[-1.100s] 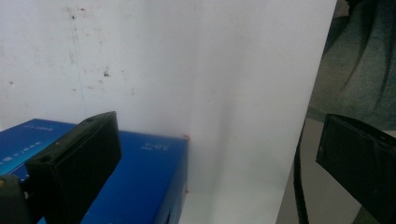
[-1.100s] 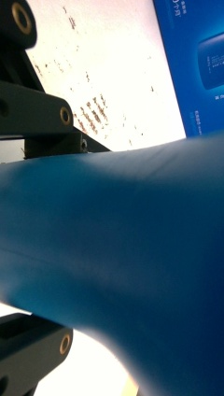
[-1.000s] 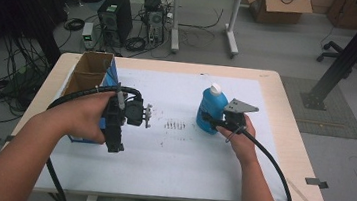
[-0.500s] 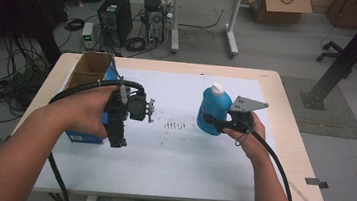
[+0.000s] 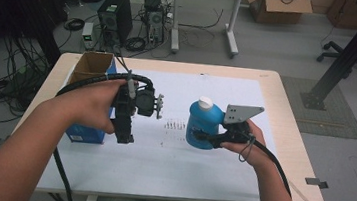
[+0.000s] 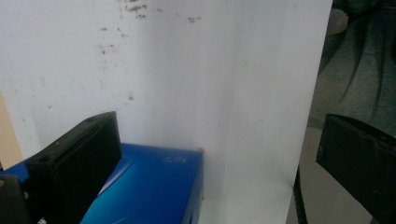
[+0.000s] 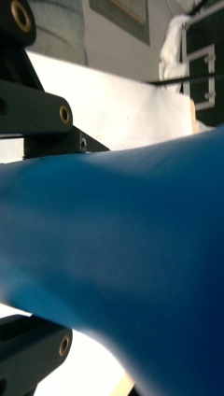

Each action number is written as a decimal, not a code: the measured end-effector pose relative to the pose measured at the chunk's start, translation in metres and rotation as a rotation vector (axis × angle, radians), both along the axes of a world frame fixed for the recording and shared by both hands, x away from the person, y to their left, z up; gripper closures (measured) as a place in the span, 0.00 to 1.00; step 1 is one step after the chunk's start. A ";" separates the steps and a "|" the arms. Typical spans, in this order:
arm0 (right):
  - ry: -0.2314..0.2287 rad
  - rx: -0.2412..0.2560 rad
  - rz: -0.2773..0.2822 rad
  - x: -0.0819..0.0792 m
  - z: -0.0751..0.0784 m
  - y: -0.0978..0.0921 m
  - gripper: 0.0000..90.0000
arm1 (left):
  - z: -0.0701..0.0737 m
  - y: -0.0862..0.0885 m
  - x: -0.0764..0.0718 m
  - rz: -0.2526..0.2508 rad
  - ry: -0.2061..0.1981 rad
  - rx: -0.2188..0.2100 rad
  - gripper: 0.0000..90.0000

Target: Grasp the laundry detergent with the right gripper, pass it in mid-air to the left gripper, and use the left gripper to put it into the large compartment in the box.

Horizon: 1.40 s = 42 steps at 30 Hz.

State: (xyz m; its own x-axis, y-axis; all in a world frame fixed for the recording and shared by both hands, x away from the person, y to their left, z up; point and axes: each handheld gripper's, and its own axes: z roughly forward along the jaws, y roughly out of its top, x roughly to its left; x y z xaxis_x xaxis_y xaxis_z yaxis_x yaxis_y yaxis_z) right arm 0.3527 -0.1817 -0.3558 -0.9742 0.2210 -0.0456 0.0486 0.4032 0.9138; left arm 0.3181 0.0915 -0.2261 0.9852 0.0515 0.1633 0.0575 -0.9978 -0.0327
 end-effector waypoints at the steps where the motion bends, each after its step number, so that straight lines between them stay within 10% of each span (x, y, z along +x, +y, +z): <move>1: 0.000 -0.003 0.013 -0.002 0.000 0.003 0.50 | 0.001 -0.003 0.000 -0.006 0.002 -0.003 0.00; 18: 0.003 -0.041 0.165 -0.015 -0.006 0.059 0.50 | 0.006 -0.017 -0.004 -0.040 0.020 -0.008 0.00; 42: 0.013 -0.022 0.188 -0.028 -0.026 0.110 0.49 | -0.002 -0.028 -0.010 -0.065 0.046 -0.009 0.00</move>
State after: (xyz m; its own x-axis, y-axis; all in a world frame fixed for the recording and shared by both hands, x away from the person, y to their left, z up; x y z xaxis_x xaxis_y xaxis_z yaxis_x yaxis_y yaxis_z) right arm 0.3246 -0.0714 -0.3815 -0.9988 0.0340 -0.0357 -0.0178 0.4264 0.9044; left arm 0.3082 0.0639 -0.2283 0.9930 -0.0114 0.1177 -0.0085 -0.9996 -0.0251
